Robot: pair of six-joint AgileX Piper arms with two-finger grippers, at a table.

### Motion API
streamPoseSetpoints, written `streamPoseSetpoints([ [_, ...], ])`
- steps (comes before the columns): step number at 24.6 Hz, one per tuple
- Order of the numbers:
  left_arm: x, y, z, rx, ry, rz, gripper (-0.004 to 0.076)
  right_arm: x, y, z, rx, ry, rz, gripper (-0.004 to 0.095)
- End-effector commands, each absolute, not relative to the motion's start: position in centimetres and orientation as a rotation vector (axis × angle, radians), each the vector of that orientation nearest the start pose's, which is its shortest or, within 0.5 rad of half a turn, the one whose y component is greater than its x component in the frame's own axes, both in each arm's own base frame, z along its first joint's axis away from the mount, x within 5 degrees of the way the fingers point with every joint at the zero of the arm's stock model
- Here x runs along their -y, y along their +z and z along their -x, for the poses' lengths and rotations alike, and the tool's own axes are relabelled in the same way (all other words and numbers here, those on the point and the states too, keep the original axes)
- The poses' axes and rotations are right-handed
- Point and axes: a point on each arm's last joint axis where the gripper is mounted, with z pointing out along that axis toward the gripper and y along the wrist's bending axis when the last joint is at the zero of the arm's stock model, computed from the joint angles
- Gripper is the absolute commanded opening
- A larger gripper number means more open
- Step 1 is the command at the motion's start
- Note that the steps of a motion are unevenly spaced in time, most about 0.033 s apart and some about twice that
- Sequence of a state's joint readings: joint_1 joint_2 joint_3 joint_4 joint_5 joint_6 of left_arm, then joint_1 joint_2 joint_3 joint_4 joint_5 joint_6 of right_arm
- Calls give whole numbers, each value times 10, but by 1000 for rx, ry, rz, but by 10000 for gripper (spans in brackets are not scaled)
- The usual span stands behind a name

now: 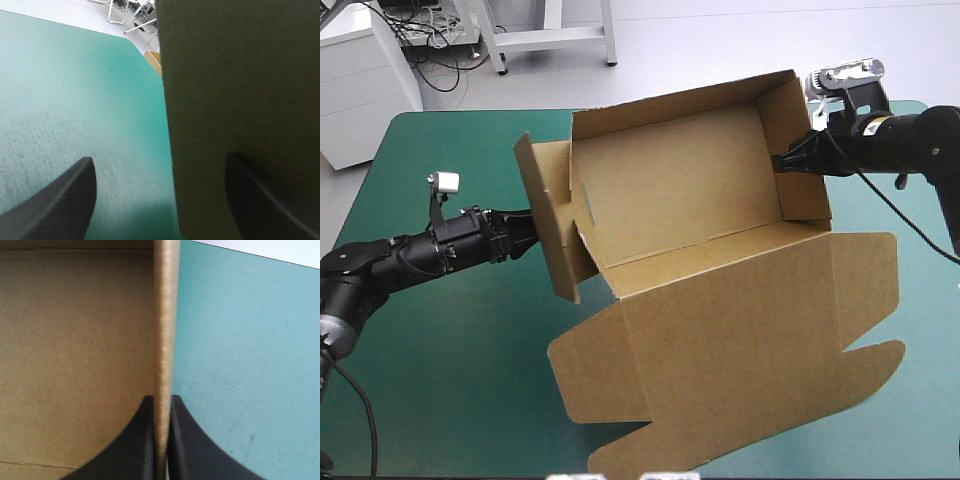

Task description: Fold the box

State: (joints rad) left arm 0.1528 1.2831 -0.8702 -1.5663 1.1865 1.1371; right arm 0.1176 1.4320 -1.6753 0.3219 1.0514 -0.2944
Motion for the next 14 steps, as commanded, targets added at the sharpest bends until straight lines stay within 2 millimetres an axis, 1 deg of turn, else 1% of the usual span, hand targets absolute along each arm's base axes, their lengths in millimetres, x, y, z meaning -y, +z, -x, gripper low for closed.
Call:
streamPoseSetpoints([
  [1,54,362,-232,-1695,-1434,-366,538,-63,476,-284,-2089,323,375,-16],
  [7,54,364,-232,-1679,-1442,-356,538,-68,476,-284,-2074,327,378,-17],
  [9,54,370,-233,-1655,-1441,-359,538,-67,476,-285,-2078,323,372,-17],
  [10,55,378,-233,-1627,-1440,-373,538,-67,476,-285,-2074,329,360,-16],
  [11,56,381,-233,-1618,-1439,-389,538,-67,477,-286,-2074,336,347,-16],
  [12,61,389,-233,-1604,-1440,-429,538,-68,477,-286,-2069,342,340,-16],
  [14,66,396,-233,-1587,-1441,-461,538,-71,478,-285,-2060,349,349,-16],
])
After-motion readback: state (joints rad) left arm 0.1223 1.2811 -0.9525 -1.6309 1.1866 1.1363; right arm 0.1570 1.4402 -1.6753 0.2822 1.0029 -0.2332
